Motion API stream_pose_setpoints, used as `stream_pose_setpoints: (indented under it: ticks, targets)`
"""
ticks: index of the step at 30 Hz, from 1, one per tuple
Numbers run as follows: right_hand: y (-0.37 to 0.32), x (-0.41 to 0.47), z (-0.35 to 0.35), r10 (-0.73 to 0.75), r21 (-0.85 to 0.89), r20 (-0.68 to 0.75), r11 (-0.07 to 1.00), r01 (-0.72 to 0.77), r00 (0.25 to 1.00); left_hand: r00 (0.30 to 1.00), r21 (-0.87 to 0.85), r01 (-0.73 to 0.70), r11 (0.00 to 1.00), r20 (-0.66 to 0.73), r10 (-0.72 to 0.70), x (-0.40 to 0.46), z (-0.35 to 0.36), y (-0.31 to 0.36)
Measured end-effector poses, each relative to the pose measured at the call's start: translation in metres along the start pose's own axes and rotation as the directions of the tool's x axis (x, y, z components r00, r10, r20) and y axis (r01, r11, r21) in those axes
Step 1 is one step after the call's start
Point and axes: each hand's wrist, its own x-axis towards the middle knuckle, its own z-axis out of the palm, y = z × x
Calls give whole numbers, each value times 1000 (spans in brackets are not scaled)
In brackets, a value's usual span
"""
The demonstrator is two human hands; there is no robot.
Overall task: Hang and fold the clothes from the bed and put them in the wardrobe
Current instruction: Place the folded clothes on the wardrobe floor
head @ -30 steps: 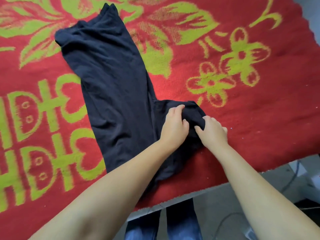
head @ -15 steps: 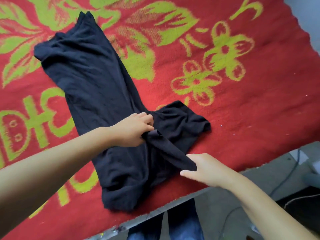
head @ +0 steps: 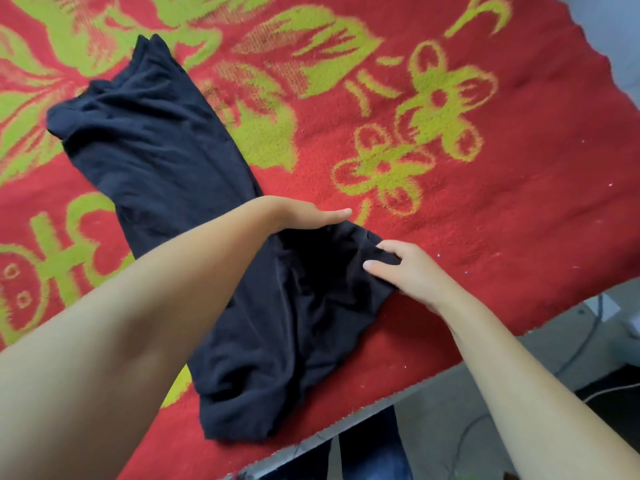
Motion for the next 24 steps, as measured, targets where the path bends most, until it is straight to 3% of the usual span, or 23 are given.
stream_pose_setpoints:
  ticks: [3,5,7,10,13,16,18,20,22,24]
  targets:
    - [-11,-25,8,-271,-109,-40,958,266,962,988,-328,53,943,154,-2,-5,-2,-15]
    - [-13,-38,13,-370,-211,33,905,369,928,965,-417,84,905,260,31,-8,-4,-26]
    - [-9,-45,17,-347,-281,93,890,359,933,939,-420,19,907,320,128,-14,-5,-31]
    - [-4,-46,10,-322,-311,39,896,318,946,903,-365,-148,919,329,276,-26,-9,-26]
    - [-6,-42,-6,-338,-318,-8,893,318,941,900,-402,-279,872,206,383,-36,-18,-20]
    - [-8,-40,-19,-351,-329,-4,885,330,936,895,-196,-443,875,-49,443,-39,-23,-14]
    - [-8,-40,-21,-381,-339,-21,873,352,924,840,-28,-518,855,-206,502,-38,-22,-10]
    - [-6,-38,-24,-402,-368,-65,860,352,913,826,-14,-539,842,-204,526,-37,-20,-6]
    - [-1,-34,-29,-395,-383,-127,866,322,910,858,36,-506,862,-74,508,-37,-18,-2]
    - [7,-29,-36,-350,-381,-149,884,273,925,880,275,-457,846,0,475,-30,-16,3]
